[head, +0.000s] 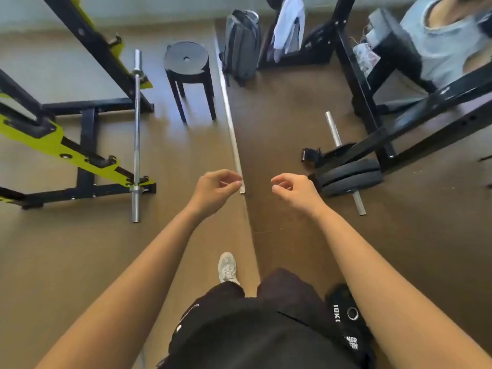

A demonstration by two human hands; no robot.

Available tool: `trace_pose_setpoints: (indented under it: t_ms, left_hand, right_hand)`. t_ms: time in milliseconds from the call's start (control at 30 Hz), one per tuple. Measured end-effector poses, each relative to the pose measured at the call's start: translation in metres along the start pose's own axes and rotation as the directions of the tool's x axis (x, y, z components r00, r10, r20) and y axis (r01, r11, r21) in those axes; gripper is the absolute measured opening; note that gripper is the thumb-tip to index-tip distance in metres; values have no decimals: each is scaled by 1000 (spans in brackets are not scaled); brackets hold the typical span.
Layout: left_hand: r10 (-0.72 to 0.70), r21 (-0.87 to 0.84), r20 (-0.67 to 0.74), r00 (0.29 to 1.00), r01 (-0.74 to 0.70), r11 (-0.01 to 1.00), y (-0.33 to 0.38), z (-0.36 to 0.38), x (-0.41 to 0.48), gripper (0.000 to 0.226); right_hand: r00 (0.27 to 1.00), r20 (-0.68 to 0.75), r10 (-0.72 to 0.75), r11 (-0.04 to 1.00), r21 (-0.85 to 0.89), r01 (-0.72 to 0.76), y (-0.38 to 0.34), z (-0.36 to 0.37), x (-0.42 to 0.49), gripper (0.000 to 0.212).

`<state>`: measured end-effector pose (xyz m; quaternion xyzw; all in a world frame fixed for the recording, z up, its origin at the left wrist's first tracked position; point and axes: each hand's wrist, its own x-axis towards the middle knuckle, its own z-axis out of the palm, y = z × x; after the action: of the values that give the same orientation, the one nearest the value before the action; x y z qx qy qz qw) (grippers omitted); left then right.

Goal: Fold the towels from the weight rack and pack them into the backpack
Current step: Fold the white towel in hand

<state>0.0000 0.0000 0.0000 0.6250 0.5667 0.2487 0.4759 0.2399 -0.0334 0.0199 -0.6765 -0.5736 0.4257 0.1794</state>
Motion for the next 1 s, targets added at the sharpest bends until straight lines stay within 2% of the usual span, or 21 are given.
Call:
trace_pose_setpoints:
  t_ms: [133, 300, 467, 700, 900, 1000]
  left_hand:
    - [-73, 26, 75, 995, 71, 997, 8, -11, 49, 12]
    - [-97, 73, 172, 980, 86, 994, 18, -15, 140, 13]
    - [-143, 91, 174, 974, 129, 987, 35, -20, 241, 13]
    - [-144, 69, 172, 974, 134, 989, 70, -41, 364, 16]
    - [-163, 8, 163, 973, 163, 987, 71, -81, 471, 14]
    - [-166, -6, 206, 964, 171, 985, 69, -104, 532, 13]
  right_hand:
    - [995, -35, 95, 993, 72, -92, -5, -12, 39, 23]
    - [984, -57, 169, 978, 131, -161, 2, -39, 117, 19]
    - [985, -83, 153, 982, 126, -141, -2, -79, 218, 25]
    - [995, 7, 103, 994, 41, -103, -39, -137, 352, 26]
    - [992, 20, 124, 992, 23, -125, -78, -168, 459, 27]
    - [986, -18, 165, 986, 5, -165, -94, -181, 516, 25]
